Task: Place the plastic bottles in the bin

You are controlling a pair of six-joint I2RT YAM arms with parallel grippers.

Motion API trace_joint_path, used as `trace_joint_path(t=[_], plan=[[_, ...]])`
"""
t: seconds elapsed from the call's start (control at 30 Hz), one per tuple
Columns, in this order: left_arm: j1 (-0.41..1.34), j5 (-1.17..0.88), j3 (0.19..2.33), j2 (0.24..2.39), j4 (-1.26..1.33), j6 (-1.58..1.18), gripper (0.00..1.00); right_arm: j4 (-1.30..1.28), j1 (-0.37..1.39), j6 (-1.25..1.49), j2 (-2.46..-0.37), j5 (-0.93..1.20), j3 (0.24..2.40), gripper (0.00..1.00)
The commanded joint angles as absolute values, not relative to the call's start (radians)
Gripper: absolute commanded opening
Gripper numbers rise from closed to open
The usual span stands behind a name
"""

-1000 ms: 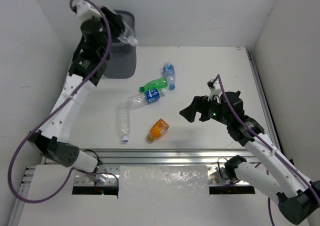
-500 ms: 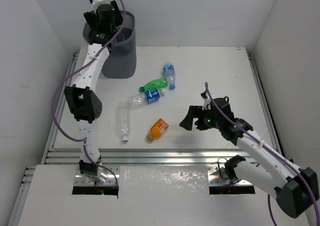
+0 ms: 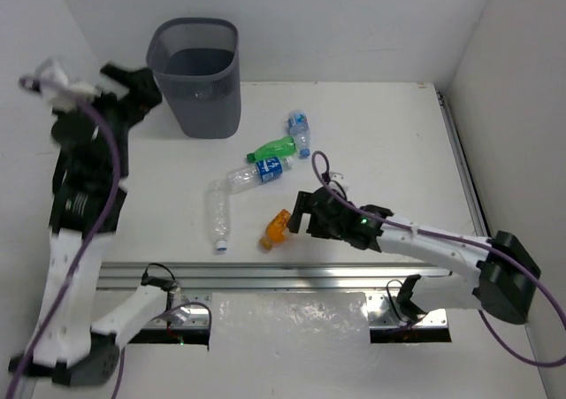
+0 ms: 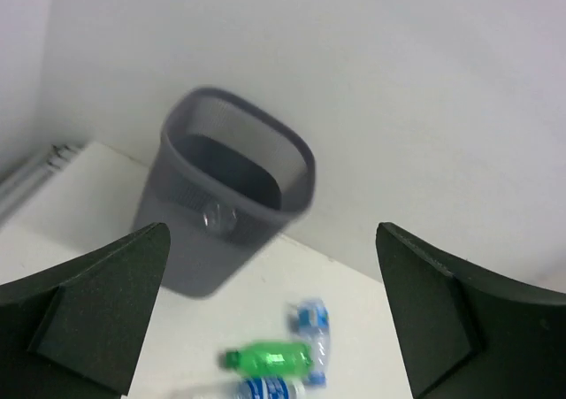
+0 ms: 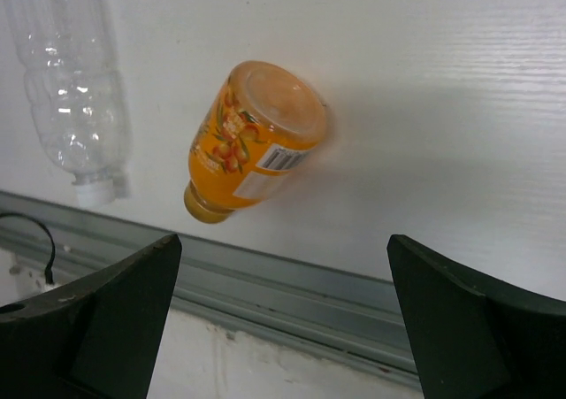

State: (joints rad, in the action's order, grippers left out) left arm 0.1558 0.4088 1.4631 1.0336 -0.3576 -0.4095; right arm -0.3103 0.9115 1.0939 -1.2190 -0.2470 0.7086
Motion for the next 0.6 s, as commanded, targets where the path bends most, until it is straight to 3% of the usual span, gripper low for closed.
trace_joint_path(t=[0.0,0.1,0.33,0.43,0.47,0.5,0.57], plan=[[0.163,0.244,1.181,0.922,-0.363,-0.497,1.0,-0.36,1.007,1.293,-1.299,-0.497,0.801,0.99],[0.163,0.204,1.057,0.855,-0.383,-0.459,1.0,-0.354,1.045,1.35,-1.413,-0.518,0.877,0.99],[0.163,0.135,0.989,0.822,-0.423,-0.405,1.0,-0.363,1.046,1.39,-1.698,-0.486,1.054,0.99],[0.163,0.124,0.963,0.808,-0.42,-0.4,1.0,-0.388,1.048,1.425,-1.784,-0.474,1.088,0.92],[0.163,0.108,0.951,0.81,-0.419,-0.4,1.0,-0.364,1.048,1.431,-1.79,-0.468,1.077,0.88],[0.163,0.095,0.942,0.808,-0.414,-0.402,1.0,-0.338,1.048,1.427,-1.787,-0.465,1.04,0.68],[0.163,0.039,0.914,0.81,-0.397,-0.411,1.0,-0.246,1.048,1.395,-1.746,-0.48,0.968,0.44]])
